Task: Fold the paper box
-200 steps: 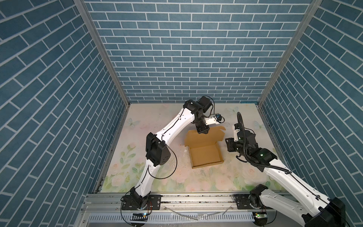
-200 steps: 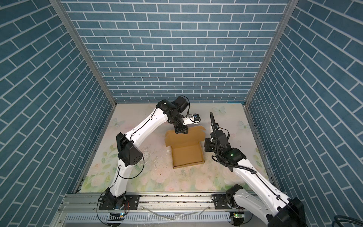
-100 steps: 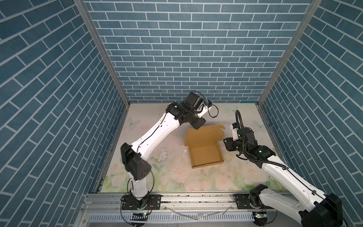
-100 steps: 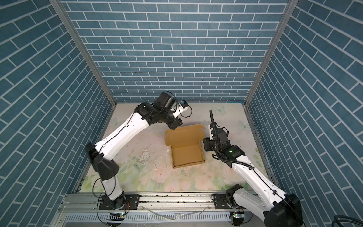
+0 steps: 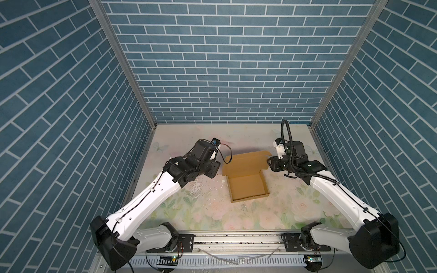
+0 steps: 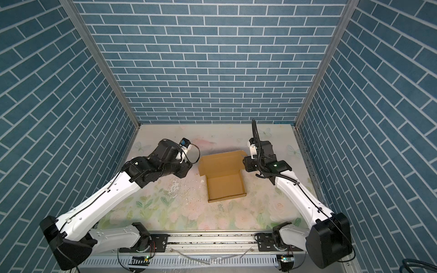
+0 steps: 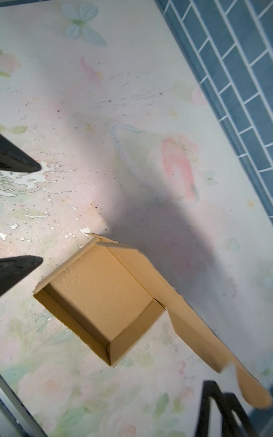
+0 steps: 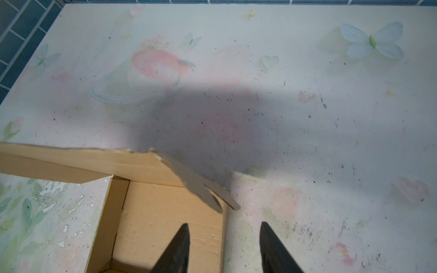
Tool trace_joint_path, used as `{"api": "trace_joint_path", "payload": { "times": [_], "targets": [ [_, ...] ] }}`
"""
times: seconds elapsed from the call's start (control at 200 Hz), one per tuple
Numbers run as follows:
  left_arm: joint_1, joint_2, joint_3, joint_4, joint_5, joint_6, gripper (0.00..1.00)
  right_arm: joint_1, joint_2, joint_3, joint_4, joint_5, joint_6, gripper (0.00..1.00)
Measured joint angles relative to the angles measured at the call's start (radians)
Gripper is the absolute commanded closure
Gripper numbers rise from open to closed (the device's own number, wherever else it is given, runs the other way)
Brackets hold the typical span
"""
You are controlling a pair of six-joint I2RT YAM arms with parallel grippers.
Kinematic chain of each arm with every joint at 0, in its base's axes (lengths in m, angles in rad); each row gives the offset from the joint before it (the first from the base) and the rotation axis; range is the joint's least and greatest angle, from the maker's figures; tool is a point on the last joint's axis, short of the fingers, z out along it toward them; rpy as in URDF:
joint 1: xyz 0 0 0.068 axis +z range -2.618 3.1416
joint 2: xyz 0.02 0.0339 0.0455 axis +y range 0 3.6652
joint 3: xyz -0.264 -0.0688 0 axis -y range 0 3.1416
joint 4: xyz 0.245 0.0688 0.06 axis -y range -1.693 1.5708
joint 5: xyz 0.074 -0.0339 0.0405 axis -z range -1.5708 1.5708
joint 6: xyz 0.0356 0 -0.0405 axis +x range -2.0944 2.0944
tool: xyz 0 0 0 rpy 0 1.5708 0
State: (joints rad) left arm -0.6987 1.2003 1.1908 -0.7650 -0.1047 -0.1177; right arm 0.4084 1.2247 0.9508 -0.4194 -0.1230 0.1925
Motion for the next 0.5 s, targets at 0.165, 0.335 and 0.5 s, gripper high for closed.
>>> {"api": "trace_joint_path", "payload": {
  "times": [0.165, 0.335, 0.5],
  "targets": [
    [0.000, 0.016, -0.088, 0.080, -0.002, -0.008, 0.43, -0.020, 0.040, 0.000, 0.003, -0.051, -0.026, 0.54],
    [0.000, 0.064, -0.118, 0.168, 0.005, -0.018, 0.44, -0.025, 0.064, 0.001, 0.018, -0.088, -0.044, 0.57],
    [0.001, 0.099, -0.129, 0.225, 0.020, -0.026, 0.44, -0.026, 0.092, 0.005, 0.032, -0.112, -0.052, 0.61]
  ]
}}
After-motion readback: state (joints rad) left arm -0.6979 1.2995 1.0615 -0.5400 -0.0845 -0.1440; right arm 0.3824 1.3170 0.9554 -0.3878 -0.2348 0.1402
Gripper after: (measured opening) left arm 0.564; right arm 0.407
